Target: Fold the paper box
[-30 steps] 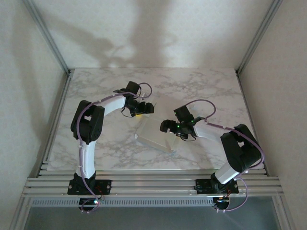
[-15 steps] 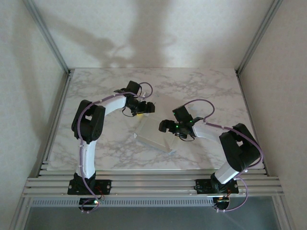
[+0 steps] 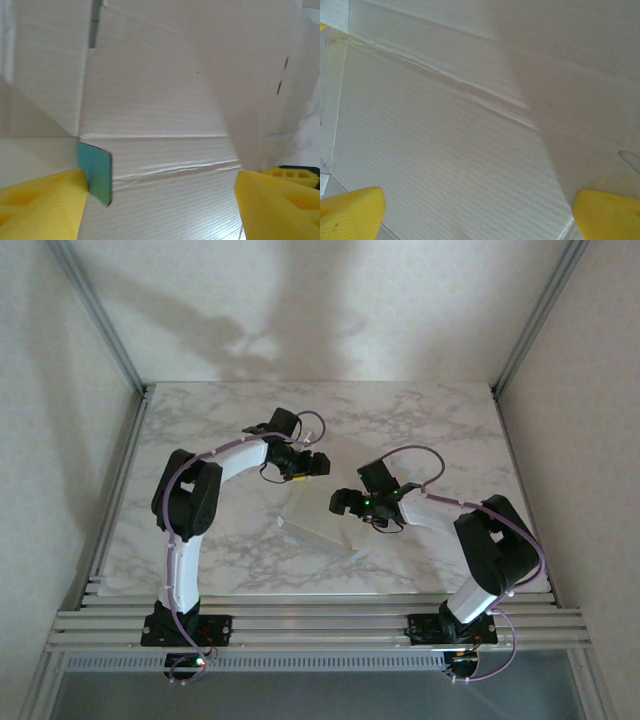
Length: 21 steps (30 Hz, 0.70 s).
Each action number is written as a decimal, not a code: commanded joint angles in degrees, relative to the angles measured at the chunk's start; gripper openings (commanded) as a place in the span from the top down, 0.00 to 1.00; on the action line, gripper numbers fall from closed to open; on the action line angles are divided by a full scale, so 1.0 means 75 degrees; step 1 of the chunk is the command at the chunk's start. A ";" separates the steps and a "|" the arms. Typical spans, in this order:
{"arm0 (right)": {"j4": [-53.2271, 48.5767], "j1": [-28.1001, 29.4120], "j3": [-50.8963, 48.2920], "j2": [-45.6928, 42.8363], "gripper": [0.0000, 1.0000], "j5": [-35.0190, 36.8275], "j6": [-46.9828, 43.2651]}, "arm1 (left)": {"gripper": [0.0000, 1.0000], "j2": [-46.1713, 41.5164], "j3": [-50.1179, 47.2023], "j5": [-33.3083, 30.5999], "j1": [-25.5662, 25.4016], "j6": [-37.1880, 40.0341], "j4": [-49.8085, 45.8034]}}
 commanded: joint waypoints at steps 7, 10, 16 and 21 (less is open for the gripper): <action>-0.0579 0.0150 -0.0274 0.0645 0.01 0.0118 -0.0047 | 0.25 -0.0033 0.0249 0.0346 -0.0209 -0.0005 0.0035; -0.0596 0.0168 -0.0273 0.0633 0.01 0.0142 -0.0041 | 0.25 0.0057 0.0222 0.0274 -0.0232 -0.0049 0.0038; -0.0590 0.0176 -0.0278 0.0662 0.01 0.0168 -0.0052 | 0.25 0.0202 0.0214 0.0118 -0.0266 -0.0173 0.0112; -0.0637 0.0211 -0.0264 0.0691 0.01 0.0203 -0.0104 | 0.25 0.0330 0.0128 0.0028 -0.0296 -0.0337 0.0274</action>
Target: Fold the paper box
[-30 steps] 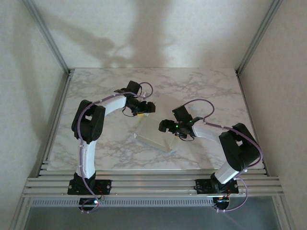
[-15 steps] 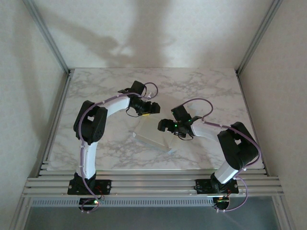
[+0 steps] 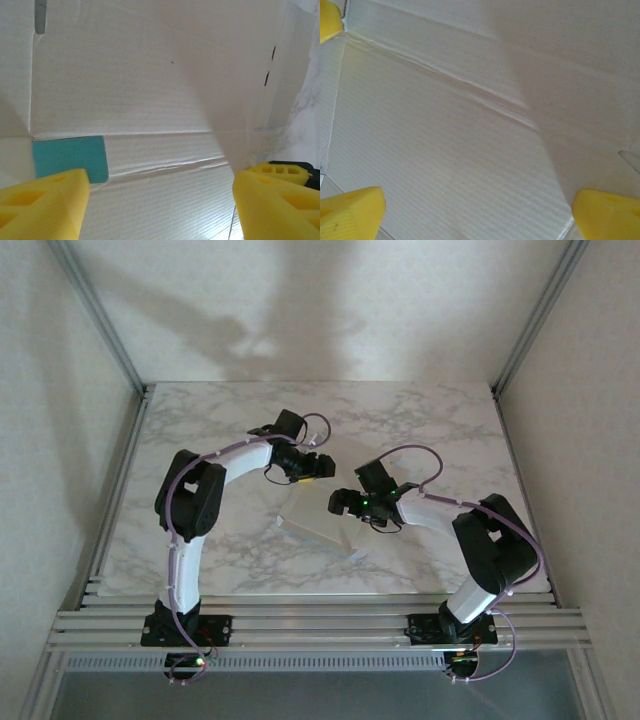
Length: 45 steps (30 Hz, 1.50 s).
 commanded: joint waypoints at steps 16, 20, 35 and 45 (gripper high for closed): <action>-0.0756 0.0189 -0.0246 0.0692 0.01 0.0080 -0.0357 | 0.24 -0.0258 0.0072 -0.0430 0.0042 -0.0391 0.0514; -0.0760 0.0284 -0.0170 0.0735 0.01 0.0015 -0.0674 | 0.23 -0.0545 0.0052 -0.0451 0.0320 -0.0315 0.0729; -0.0918 0.0876 0.0111 0.1097 0.01 0.0048 -0.1313 | 0.25 -0.0220 0.0896 -0.1997 0.1458 0.0895 -0.0310; -0.0739 0.0884 0.0147 0.1303 0.01 -0.0116 -0.1426 | 0.33 0.0353 0.1211 -0.1693 0.1796 0.1005 -0.0783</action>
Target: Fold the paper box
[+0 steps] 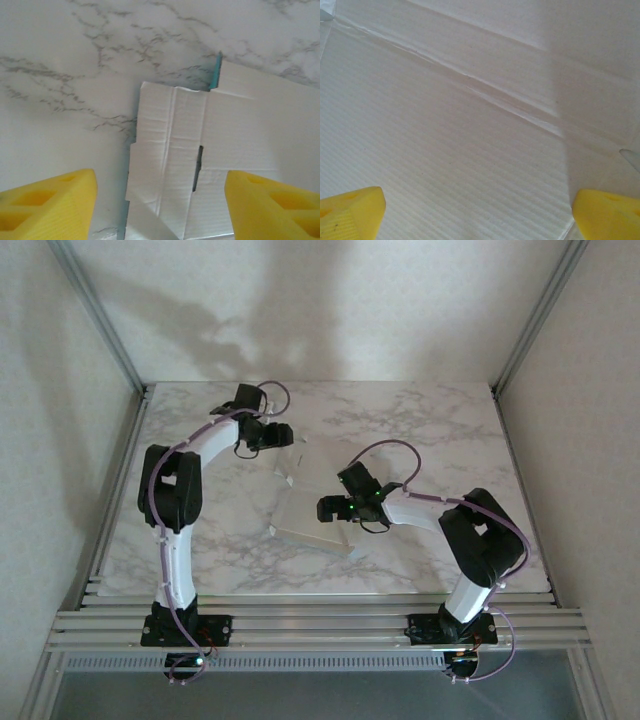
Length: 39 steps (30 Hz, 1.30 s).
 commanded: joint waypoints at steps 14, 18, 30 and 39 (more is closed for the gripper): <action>-0.0401 0.0367 -0.0598 0.0901 0.01 -0.0738 0.0172 | 0.41 0.0791 0.0344 0.0461 0.0053 -0.0007 -0.0472; -0.0394 0.0367 -0.0633 0.0914 0.01 -0.0693 0.0174 | 0.40 0.0863 0.0388 0.0397 0.0054 -0.0067 -0.0497; -0.0395 0.0391 -0.0583 0.1023 0.01 -0.0681 0.0197 | 0.41 0.0885 0.0356 0.0154 0.0051 -0.0201 -0.0551; -0.0395 0.0426 -0.0551 0.1114 0.01 -0.0685 0.0188 | 0.58 0.0742 0.0384 0.0762 0.0055 0.0169 -0.0472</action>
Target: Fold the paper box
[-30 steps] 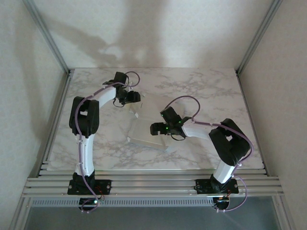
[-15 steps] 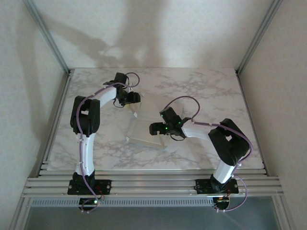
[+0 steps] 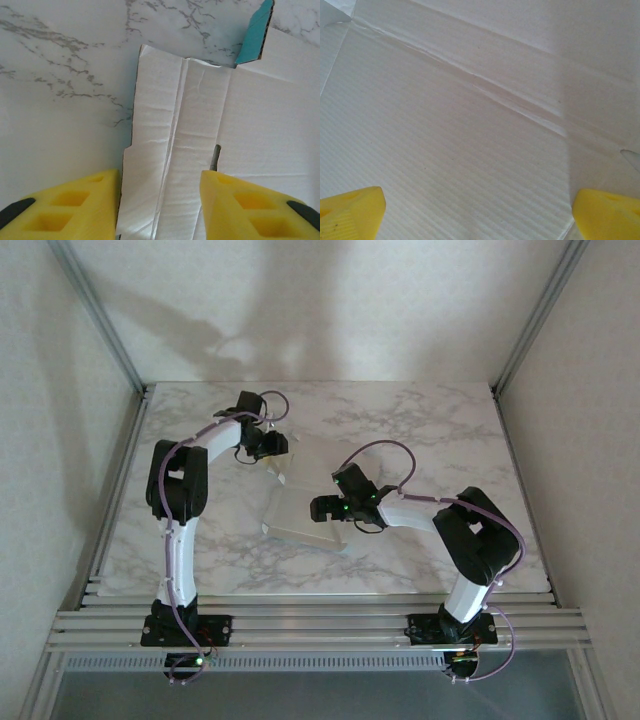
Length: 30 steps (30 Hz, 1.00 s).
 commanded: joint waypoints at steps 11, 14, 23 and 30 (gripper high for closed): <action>-0.1060 0.0215 -0.0539 0.0843 0.01 -0.0708 0.0278 | 0.79 -0.0112 0.0292 0.0466 -0.0057 0.0648 -0.0312; -0.1030 0.0200 -0.0547 0.0630 0.01 -0.0727 0.0327 | 0.89 -0.0280 0.0135 0.0544 -0.0060 0.0701 -0.0069; -0.1804 0.0016 -0.0204 -0.1018 0.02 -0.0974 -0.0655 | 0.97 -0.1208 -0.1046 0.1731 -0.0071 0.1056 0.1543; -0.3284 -0.0892 0.0904 -0.1786 0.06 -0.1639 -0.1787 | 0.97 -0.1998 -0.2180 0.2220 -0.0151 0.1399 0.2780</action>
